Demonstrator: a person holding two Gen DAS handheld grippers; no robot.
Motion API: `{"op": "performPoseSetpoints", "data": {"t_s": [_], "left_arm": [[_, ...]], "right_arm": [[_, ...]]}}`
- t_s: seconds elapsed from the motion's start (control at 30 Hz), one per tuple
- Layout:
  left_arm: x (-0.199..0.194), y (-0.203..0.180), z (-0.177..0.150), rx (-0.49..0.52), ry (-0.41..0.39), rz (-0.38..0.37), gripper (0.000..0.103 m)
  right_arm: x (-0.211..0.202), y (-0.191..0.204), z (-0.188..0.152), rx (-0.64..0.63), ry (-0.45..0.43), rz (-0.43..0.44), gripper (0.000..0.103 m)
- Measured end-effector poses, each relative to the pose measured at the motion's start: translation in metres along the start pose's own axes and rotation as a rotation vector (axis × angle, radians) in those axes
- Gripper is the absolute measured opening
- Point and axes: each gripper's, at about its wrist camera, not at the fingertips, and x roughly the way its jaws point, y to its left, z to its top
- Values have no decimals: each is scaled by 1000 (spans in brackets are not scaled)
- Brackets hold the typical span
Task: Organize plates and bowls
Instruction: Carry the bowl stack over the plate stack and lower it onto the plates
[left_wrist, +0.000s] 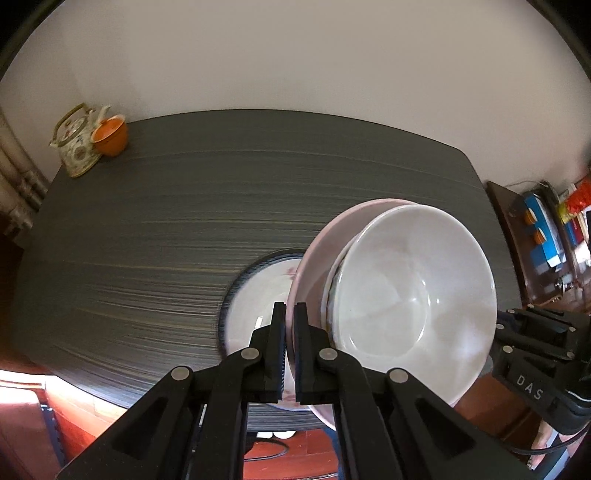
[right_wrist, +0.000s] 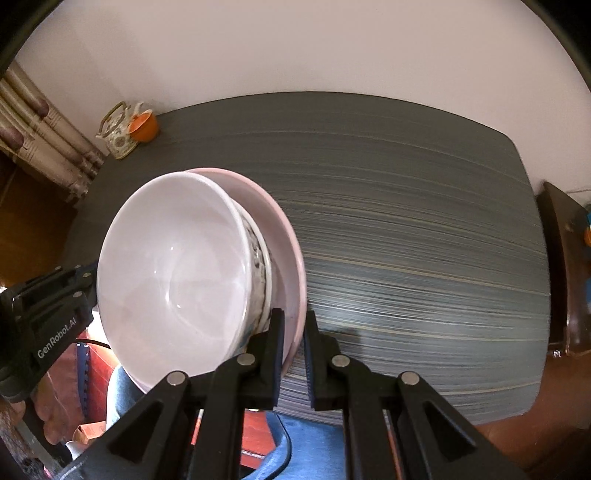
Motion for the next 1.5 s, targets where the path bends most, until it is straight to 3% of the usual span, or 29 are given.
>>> {"op": "performPoseSetpoints", "data": {"t_s": [0.63,1.5], "left_arm": [[41,41,-11,-46,65,13,0],[63,42,-21,-82,86,6,0]], "right_arm": [[41,12,0,-21,80,10,10],[65,18,0,-16,116,-7,11]]}}
